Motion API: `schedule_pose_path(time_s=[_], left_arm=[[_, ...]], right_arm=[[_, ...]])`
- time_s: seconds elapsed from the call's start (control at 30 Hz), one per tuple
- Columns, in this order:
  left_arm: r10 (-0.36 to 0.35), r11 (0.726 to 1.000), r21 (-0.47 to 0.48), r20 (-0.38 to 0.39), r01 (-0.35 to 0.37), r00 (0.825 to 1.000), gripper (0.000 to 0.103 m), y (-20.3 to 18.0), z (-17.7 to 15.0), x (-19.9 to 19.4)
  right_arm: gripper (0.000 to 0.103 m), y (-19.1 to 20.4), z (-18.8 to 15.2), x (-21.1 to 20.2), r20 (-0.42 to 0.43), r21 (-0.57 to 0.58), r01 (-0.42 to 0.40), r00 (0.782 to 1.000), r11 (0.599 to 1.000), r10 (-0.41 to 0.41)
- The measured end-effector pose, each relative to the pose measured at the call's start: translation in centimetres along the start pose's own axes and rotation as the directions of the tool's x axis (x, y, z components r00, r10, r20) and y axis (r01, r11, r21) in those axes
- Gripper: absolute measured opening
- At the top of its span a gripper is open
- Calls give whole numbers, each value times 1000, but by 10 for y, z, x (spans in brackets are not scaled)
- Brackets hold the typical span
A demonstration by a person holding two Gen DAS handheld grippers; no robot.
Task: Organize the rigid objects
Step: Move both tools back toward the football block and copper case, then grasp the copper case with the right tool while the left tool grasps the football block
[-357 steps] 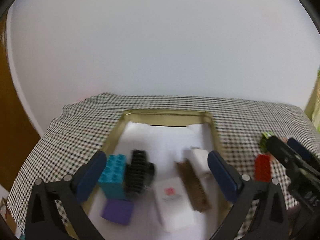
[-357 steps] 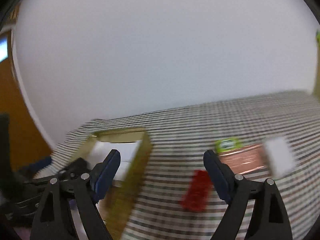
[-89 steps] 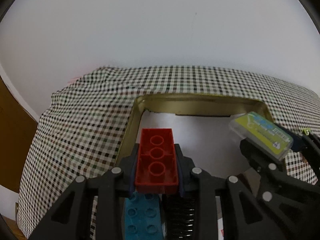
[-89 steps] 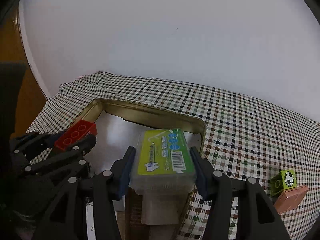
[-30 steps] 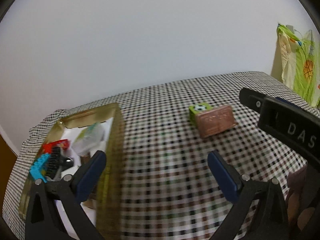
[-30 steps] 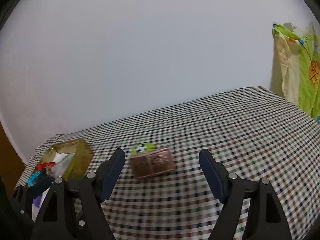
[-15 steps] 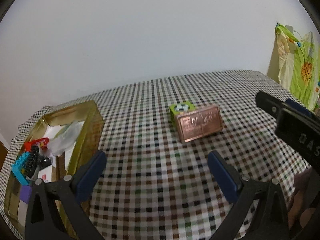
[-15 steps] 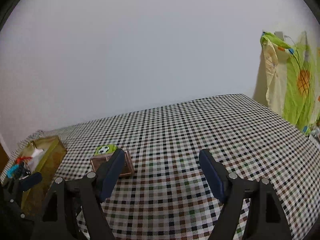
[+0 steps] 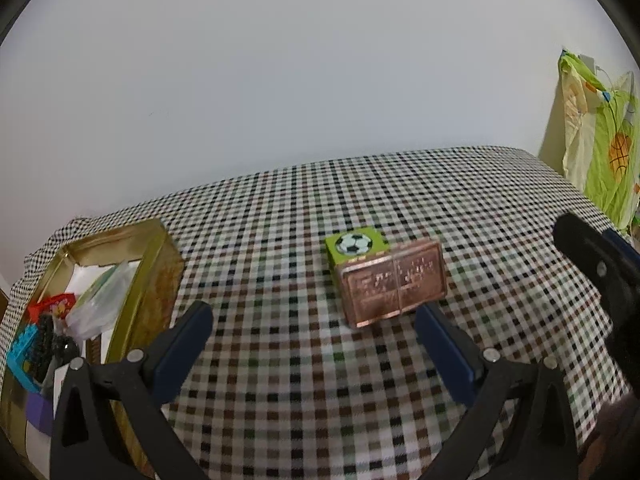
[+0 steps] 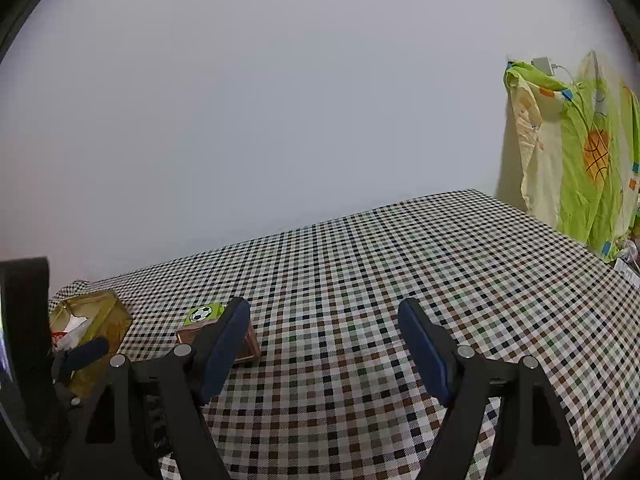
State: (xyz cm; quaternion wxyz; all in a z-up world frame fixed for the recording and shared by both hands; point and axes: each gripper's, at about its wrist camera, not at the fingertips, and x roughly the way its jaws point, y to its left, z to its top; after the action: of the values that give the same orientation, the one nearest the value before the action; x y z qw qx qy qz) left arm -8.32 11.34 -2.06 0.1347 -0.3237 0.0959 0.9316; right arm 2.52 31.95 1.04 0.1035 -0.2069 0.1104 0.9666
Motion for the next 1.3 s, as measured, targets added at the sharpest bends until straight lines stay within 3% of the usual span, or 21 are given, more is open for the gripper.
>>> schedule_pose_path(time_s=[0.2,0.43,0.7,0.83,1.13,1.3], left_arm=[[-19,999,-43,-3,19,1000,102,21,5,8],[116,990,-75,-14,-117,993,102,43,7,10],[236,963,-128,-33,-238,971,102,58,6,10],[242,956,-164,-37,-245,970,102,65,8,7],[310,915,-272,2,-298,951,102,100,15,-5],[277,902,-337,-22,-268,961,102,114,12,-3]], right_arm=[[78,4,0,8,-39,-25,7,999,1000,-8],[78,6,-1,24,-118,-39,15,993,999,-19],[78,25,-4,62,-293,-69,-135,950,988,109],[78,34,-5,78,-348,-57,-195,923,979,163],[78,68,-12,99,-440,-144,-273,879,951,186],[78,76,-14,106,-461,-158,-255,874,954,157]])
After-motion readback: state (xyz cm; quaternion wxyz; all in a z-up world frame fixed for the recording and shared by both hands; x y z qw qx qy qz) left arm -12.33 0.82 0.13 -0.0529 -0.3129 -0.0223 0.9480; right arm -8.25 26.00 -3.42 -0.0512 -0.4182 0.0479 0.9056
